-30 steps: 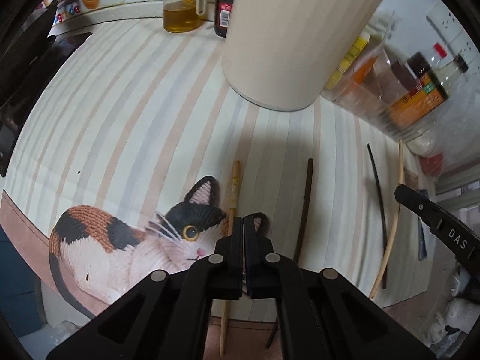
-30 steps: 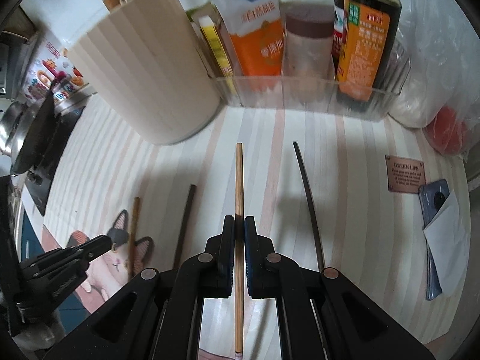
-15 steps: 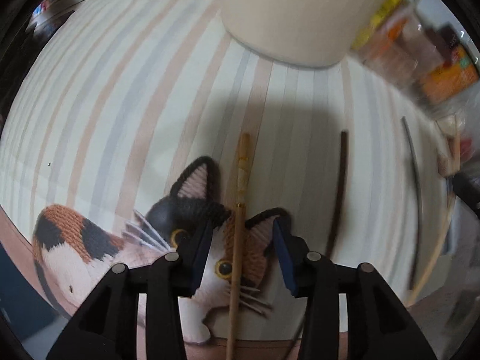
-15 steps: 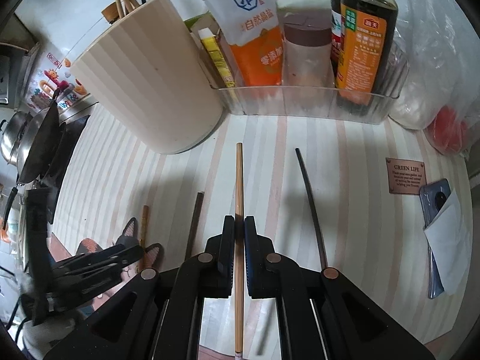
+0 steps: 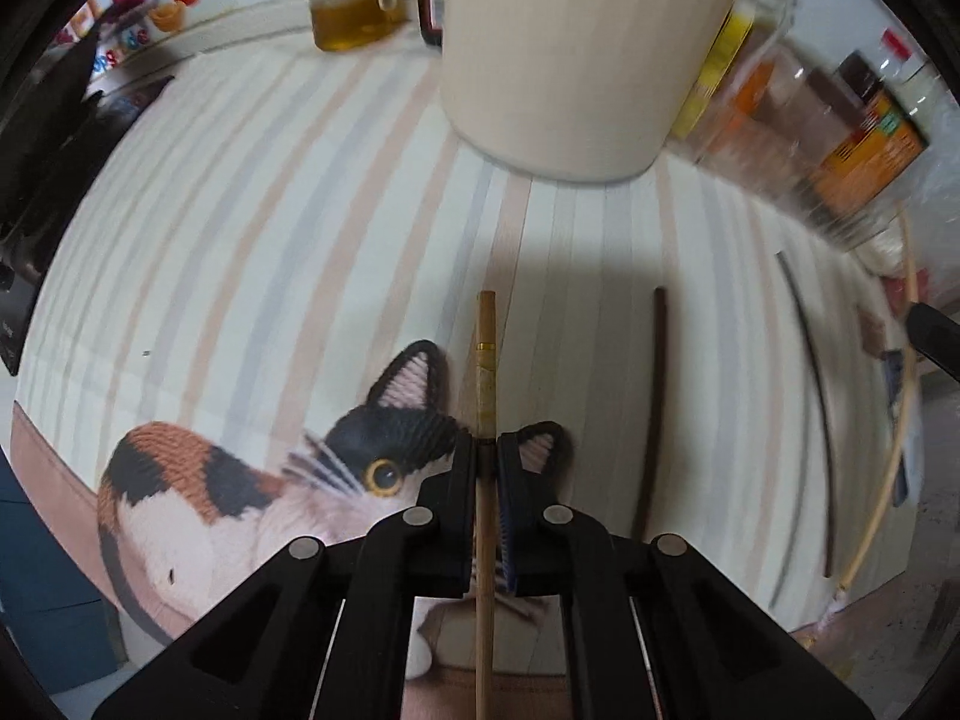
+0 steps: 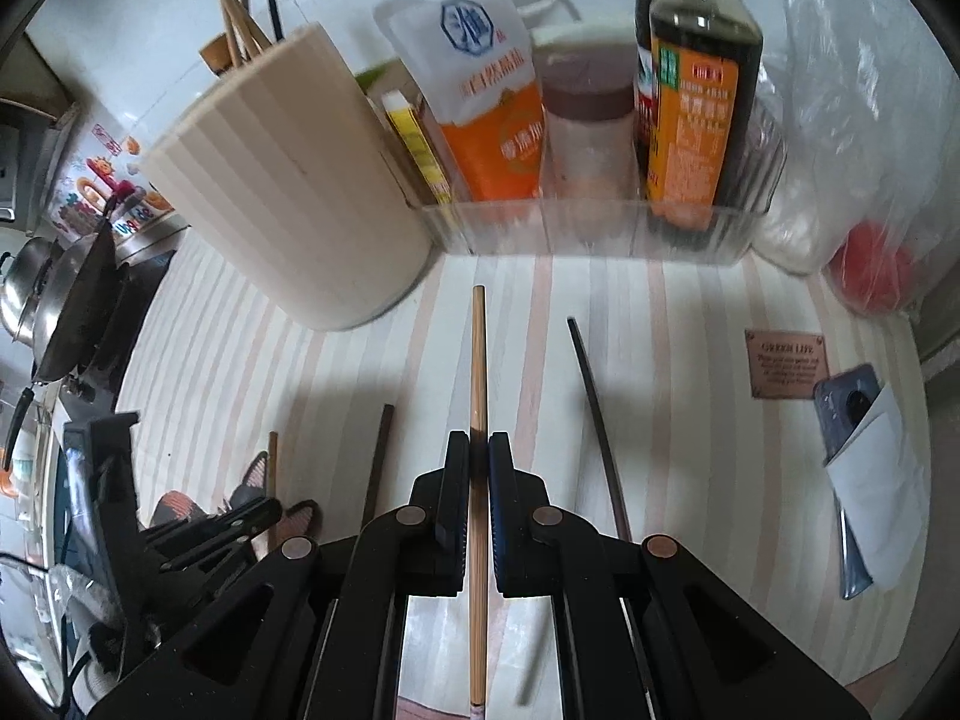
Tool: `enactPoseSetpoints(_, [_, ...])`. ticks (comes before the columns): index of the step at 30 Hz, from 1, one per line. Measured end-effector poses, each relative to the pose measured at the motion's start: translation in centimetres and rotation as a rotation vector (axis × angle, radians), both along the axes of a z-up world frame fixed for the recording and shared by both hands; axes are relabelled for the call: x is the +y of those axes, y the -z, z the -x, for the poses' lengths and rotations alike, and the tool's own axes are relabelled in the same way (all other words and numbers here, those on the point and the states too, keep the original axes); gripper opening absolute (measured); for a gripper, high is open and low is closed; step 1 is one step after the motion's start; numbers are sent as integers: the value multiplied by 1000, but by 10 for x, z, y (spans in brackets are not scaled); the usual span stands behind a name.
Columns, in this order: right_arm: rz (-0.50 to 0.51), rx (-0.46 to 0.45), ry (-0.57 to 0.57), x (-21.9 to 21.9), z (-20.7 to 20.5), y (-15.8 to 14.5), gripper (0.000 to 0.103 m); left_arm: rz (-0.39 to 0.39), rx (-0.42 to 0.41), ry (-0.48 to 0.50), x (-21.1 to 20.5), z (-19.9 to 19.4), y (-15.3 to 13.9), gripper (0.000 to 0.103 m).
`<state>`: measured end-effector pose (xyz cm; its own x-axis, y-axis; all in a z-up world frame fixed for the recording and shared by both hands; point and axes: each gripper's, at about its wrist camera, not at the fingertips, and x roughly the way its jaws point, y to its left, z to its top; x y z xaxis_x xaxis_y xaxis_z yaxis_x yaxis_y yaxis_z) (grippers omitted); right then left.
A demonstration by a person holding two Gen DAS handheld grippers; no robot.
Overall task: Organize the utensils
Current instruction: 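Lift both light wooden chopsticks upright off the cloth toward the beige holder, then lower both wooden chopsticks into the beige holder and open both tools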
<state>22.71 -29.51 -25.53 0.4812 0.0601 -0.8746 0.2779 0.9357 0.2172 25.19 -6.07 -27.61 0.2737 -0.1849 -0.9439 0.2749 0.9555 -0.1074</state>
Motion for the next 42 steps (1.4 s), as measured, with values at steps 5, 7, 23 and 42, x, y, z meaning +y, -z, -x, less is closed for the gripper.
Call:
enactPoseSetpoints(5, [15, -55, -22, 4, 5, -21, 6, 62, -79, -38, 14, 11, -37, 4])
enactPoseSetpoints(7, [24, -80, -36, 8, 8, -30, 6, 86, -124, -55, 16, 15, -53, 4])
enactPoseSetpoints(23, [66, -374, -68, 29, 7, -140, 6, 246, -414, -43, -8, -7, -185, 4])
enactPoseSetpoints(42, [51, -714, 0, 28, -163, -298, 6, 287, -624, 14, -25, -140, -328, 4])
